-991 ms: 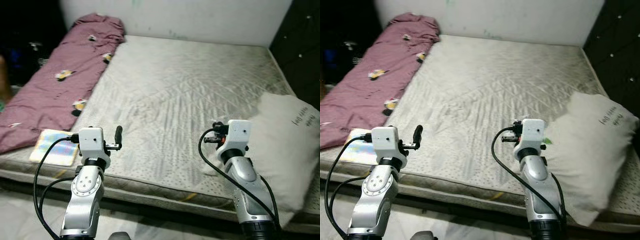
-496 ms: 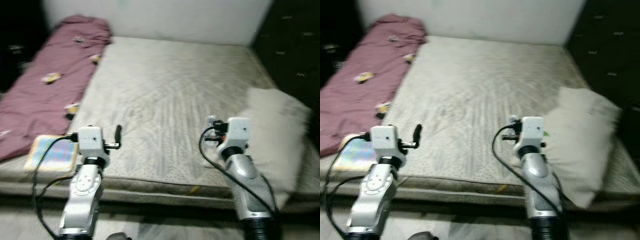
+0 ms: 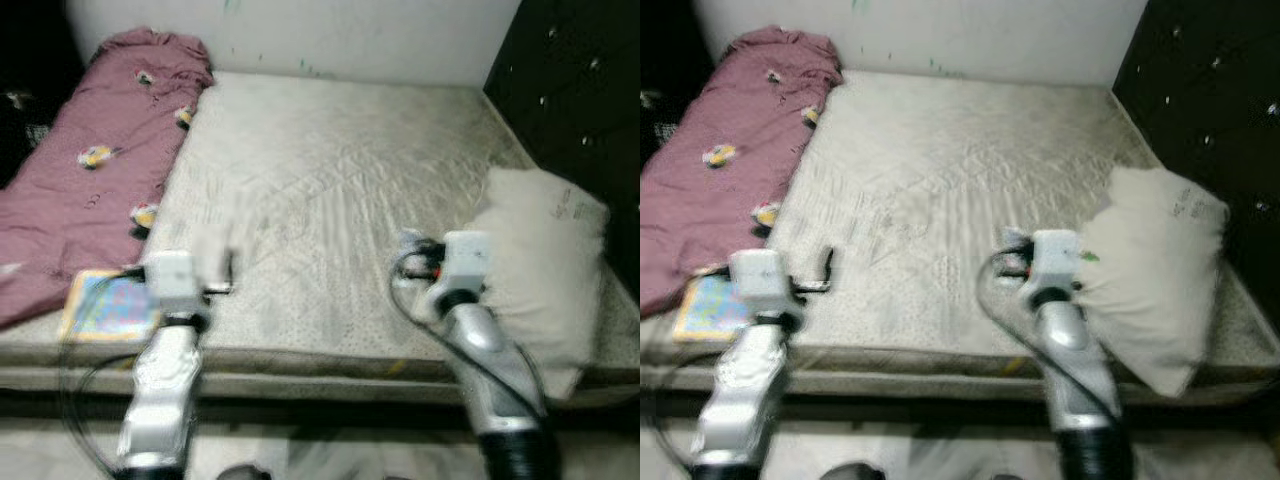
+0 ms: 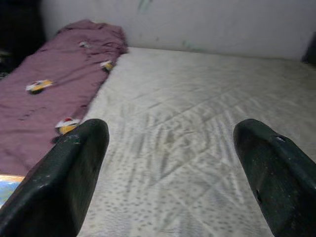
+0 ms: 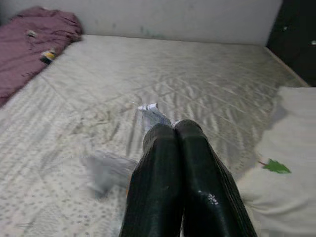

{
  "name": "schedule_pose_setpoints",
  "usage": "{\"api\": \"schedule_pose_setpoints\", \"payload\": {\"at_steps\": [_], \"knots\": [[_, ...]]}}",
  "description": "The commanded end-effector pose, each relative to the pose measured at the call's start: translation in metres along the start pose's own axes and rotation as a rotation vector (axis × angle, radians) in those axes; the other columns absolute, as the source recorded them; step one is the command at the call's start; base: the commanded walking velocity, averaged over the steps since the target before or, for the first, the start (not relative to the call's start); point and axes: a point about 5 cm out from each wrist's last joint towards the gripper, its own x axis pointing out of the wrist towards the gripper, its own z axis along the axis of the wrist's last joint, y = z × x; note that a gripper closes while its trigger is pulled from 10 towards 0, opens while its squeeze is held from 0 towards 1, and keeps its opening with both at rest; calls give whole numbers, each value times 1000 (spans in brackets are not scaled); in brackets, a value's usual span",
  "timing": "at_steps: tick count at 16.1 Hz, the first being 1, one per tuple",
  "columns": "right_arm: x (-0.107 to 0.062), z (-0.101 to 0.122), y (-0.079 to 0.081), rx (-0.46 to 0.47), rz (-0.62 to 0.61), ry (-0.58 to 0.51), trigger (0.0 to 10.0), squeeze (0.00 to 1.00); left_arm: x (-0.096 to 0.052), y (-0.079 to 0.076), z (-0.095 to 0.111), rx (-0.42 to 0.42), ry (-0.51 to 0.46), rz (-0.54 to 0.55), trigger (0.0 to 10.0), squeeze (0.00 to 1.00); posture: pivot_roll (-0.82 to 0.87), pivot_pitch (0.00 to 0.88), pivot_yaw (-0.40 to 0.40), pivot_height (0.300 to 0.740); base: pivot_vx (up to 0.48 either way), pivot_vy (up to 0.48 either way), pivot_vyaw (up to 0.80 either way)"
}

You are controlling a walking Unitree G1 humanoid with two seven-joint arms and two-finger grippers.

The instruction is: Clean up the room

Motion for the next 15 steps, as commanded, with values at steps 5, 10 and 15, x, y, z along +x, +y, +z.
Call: {"api": "schedule_pose_setpoints", "payload": {"at_steps": [5,10,15], "knots": [[3,1,6,6,13,4,10000,0,0,8,1,5,4,26,10000,0,22,0,-23,740,0,480,0],[1,-3,7,9,14,20,10000,0,-2,3,6,-25,-31,-34,10000,0,24,0,-32,740,0,96,0],[-2,9,12,-148,21,-73,10000,0,-5,3,9,-43,-52,-68,10000,0,28,0,-30,740,58,0,0]]}}
